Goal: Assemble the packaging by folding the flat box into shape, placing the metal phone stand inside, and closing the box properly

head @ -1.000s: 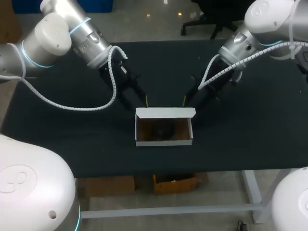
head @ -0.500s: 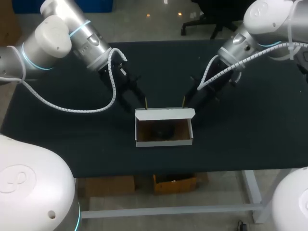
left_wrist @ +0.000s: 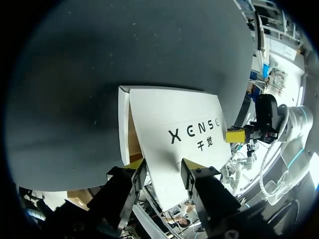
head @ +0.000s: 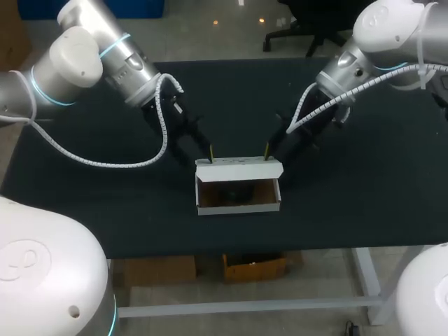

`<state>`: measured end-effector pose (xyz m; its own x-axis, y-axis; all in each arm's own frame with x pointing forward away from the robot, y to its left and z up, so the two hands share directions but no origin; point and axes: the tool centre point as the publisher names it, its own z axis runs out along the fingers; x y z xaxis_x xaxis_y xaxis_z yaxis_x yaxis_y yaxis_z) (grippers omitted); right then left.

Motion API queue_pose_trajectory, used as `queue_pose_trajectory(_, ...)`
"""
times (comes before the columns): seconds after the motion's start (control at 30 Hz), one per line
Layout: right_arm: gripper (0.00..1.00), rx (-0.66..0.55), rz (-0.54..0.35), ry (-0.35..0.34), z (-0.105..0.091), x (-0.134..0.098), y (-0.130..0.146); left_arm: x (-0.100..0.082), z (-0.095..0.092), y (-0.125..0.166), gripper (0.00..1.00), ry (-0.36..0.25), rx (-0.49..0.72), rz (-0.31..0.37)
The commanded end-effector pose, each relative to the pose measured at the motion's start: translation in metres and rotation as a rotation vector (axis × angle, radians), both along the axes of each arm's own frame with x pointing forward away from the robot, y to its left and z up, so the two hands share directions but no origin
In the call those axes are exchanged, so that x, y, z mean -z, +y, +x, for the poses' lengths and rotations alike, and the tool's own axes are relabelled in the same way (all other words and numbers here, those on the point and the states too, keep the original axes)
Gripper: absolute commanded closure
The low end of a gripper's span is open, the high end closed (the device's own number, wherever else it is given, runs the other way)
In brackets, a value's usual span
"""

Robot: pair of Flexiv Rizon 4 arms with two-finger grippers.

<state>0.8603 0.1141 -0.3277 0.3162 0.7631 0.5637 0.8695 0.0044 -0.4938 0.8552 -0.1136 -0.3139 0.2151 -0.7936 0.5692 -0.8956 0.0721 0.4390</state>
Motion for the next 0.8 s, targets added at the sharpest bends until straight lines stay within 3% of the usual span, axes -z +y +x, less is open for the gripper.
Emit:
queue_pose_trajectory(0.03,0.65,-0.002,0.008,0.003,0.0,0.003,0.003,0.002,-0.003,-0.003,0.54,-0.002,-0.001,-0.006)
queue_pose_trajectory(0.8,0.63,0.001,0.043,-0.006,-0.005,0.013,-0.002,0.013,-0.003,0.007,0.53,-0.024,-0.005,-0.007)
